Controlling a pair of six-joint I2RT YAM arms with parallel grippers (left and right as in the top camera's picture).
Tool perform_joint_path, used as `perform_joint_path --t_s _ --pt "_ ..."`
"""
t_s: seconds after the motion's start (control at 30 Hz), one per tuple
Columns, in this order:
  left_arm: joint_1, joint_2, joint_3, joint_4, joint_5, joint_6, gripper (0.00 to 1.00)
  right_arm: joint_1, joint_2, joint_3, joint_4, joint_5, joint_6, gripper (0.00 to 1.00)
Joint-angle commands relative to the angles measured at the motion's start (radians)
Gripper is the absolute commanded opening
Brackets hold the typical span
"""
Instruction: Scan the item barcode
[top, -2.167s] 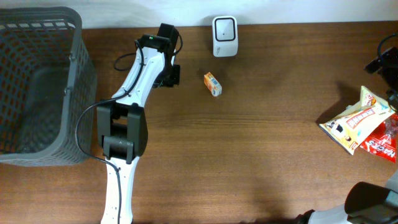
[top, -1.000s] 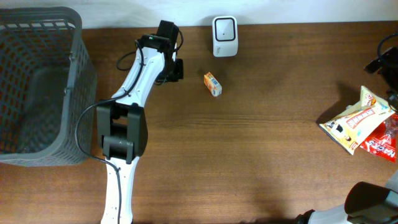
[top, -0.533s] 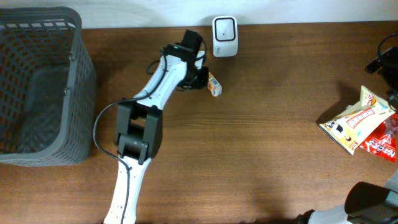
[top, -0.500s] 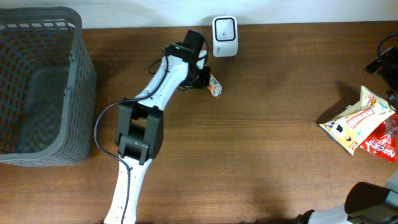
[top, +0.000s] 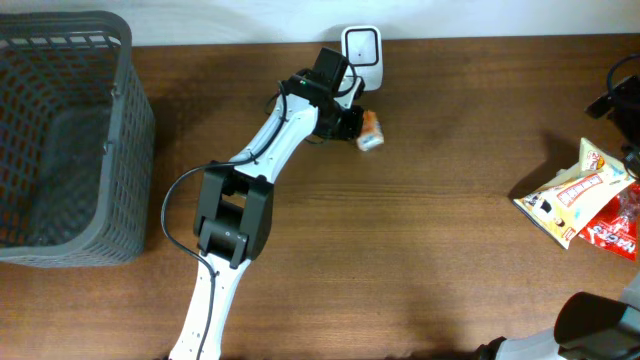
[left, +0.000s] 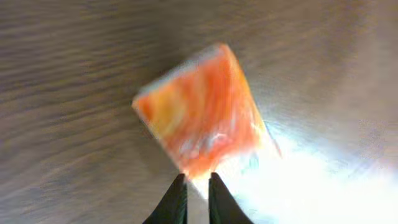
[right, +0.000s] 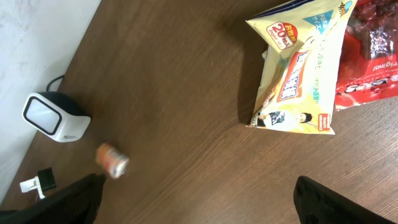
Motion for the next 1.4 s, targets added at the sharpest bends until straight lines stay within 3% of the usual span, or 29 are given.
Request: perform_joint_path --t_s 0.0,0.2,0.33,0.47,0.53,0.6,0.63,0.7,0.83,0.97,1.03,1.13,1.37 --pt "-0.005 0.003 0.027 0.005 0.134 0.031 0.13 0.005 0.002 0.0 0.0 0.009 -0.011 0.98" --pt "0.013 -0.006 0.075 -0.031 0.186 0.098 0.11 0.005 0.002 0.0 0.0 0.009 -0.011 0.98" --pt "0.077 -0.043 0.197 -0.164 0.085 0.098 0.09 0.005 0.002 0.0 0.0 0.009 -0.011 0.99" --pt "0.141 -0.086 0.314 -0.327 -0.171 0.098 0.29 0.005 0.002 0.0 0.0 0.009 -0.011 0.98" --pt "0.16 -0.088 0.345 -0.397 -0.306 0.097 0.64 0.005 0.002 0.0 0.0 0.009 -0.011 0.98" --pt "0.169 -0.088 0.344 -0.433 -0.397 0.097 0.94 0.005 0.002 0.0 0.0 0.009 -0.011 0.98" --pt "0.176 -0.088 0.34 -0.455 -0.451 0.097 0.99 0.005 0.002 0.0 0.0 0.009 -0.011 0.98" --pt "0.19 -0.087 0.333 -0.486 -0.5 0.095 0.99 0.005 0.002 0.0 0.005 0.009 -0.01 0.98" --pt "0.217 -0.087 0.323 -0.525 -0.537 -0.021 0.99 0.005 0.002 0.0 0.064 -0.007 -0.006 0.98" --pt "0.224 -0.087 0.323 -0.551 -0.537 -0.023 0.99 0.005 0.002 0.0 0.068 -0.045 -0.006 0.98" --pt "0.224 -0.087 0.323 -0.566 -0.538 -0.023 0.99 0.014 0.003 -0.002 0.087 -0.169 -0.007 0.98" --pt "0.225 -0.087 0.323 -0.565 -0.539 -0.035 0.99 0.119 0.008 -0.043 0.096 -0.205 -0.022 0.98" --pt "0.247 -0.087 0.323 -0.607 -0.541 -0.091 0.99 0.517 0.097 -0.253 0.322 0.118 -0.064 0.99"
